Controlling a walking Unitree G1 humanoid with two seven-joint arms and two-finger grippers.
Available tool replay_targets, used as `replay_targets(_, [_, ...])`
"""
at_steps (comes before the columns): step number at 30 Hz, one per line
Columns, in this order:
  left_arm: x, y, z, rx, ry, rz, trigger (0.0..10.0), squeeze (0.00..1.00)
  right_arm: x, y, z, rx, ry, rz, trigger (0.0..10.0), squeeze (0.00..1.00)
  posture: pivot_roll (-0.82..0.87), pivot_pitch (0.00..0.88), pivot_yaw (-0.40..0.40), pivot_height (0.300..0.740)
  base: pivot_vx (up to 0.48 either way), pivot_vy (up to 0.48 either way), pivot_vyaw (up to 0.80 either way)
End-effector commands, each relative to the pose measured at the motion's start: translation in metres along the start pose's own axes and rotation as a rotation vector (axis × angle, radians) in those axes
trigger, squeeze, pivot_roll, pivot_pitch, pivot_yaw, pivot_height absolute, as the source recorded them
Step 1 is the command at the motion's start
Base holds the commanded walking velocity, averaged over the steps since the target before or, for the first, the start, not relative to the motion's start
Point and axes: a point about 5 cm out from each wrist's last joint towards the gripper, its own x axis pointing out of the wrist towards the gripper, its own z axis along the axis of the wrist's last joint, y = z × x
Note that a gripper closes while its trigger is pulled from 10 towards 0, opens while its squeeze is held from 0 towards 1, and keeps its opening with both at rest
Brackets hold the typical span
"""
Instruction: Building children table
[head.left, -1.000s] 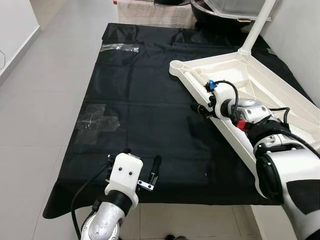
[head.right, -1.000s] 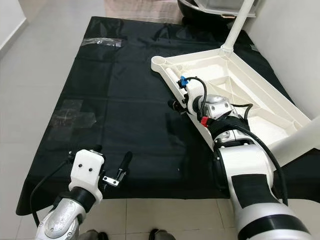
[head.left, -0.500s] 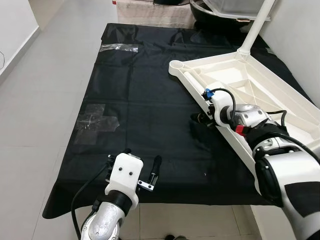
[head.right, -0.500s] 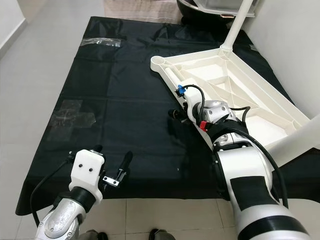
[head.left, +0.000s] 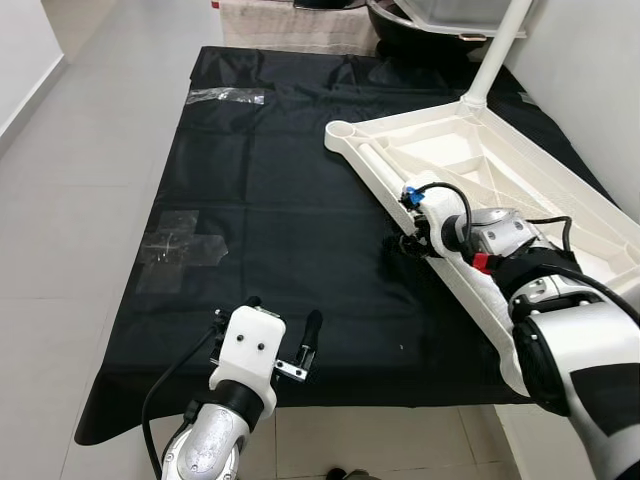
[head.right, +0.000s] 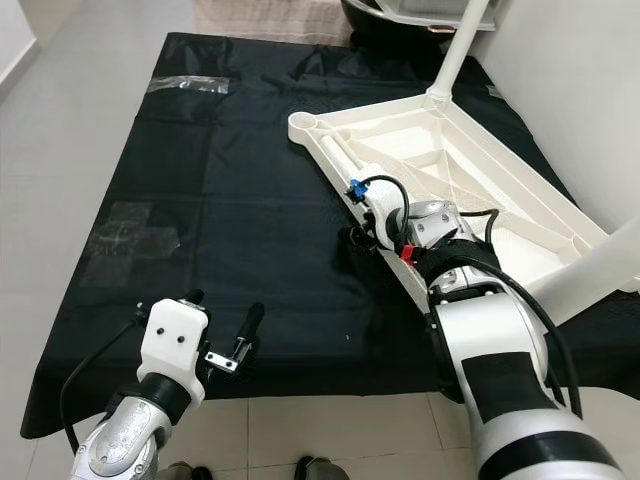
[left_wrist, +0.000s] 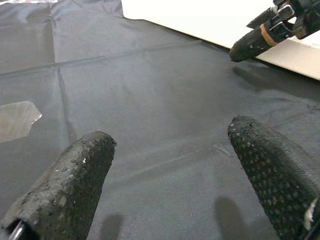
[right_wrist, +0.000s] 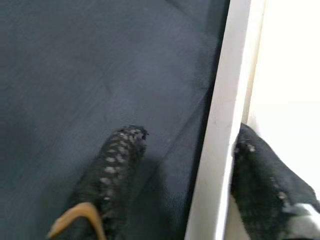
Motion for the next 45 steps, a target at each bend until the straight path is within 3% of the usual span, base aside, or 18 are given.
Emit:
replay_targets(1, [-0.002,-0.001,-0.004,0.007,0.023,0.003,10.0,0.00,0.011,0.017,-0.017,-0.008,0.070,0.120,0.0,0.00,0.06,0.197,-0.129,0.740,0.000,0.000,0.00])
replay_targets(6, [-0.001,0.000,-0.002,0.011,0.018,0.002,10.0,0.00,0.008,0.015,-0.006,-0.056,0.033,0.131,0.0,0.00,0.05,0.203,-0.126,0.740,0.000,0.000,0.00])
replay_targets(16, [0.003,0.005,-0.001,0.027,0.002,0.013,10.0,0.00,0.002,0.022,0.016,-0.153,-0.063,0.284,0.0,0.00,0.05,0.201,-0.120,0.740,0.000,0.000,0.00])
replay_targets(18, [0.003,0.006,-0.001,0.031,0.000,0.015,10.0,0.00,0.001,0.025,0.019,-0.184,-0.081,0.345,0.0,0.00,0.05,0.193,-0.118,0.740,0.000,0.000,0.00])
replay_targets(20, [0.005,0.009,0.000,0.039,-0.007,0.021,10.0,0.00,-0.004,0.036,0.019,-0.275,-0.109,0.541,0.0,0.00,0.05,0.187,-0.118,0.740,0.000,0.000,0.00])
replay_targets(21, [0.005,0.009,0.000,0.039,-0.007,0.021,10.0,0.00,-0.004,0.036,0.019,-0.275,-0.109,0.541,0.0,0.00,0.05,0.187,-0.118,0.740,0.000,0.000,0.00])
replay_targets(24, [0.006,0.011,0.001,0.045,-0.012,0.026,10.0,0.00,-0.011,0.043,0.014,-0.364,-0.121,0.700,0.0,0.00,0.05,0.187,-0.118,0.740,0.000,0.000,0.00])
replay_targets(29, [0.006,0.012,0.000,0.051,-0.011,0.028,10.0,0.00,-0.019,0.045,0.002,-0.457,-0.059,0.838,0.0,0.00,0.06,0.171,-0.117,0.740,0.000,0.000,0.00])
replay_targets(37, [0.006,0.011,0.000,0.048,-0.012,0.024,10.0,0.00,-0.018,0.047,0.005,-0.568,-0.093,0.804,0.0,0.00,0.06,0.165,-0.113,0.740,0.000,0.000,0.00])
replay_targets(41, [0.007,0.010,0.000,0.051,-0.014,0.018,10.0,0.00,-0.017,0.048,0.010,-0.692,-0.122,0.737,0.0,0.00,0.06,0.158,-0.114,0.740,0.000,0.000,0.00])
replay_targets(45, [0.007,0.011,-0.001,0.054,-0.009,0.014,10.0,0.00,-0.021,0.047,0.011,-0.774,-0.123,0.767,0.0,0.00,0.06,0.159,-0.116,0.740,0.000,0.000,0.00])
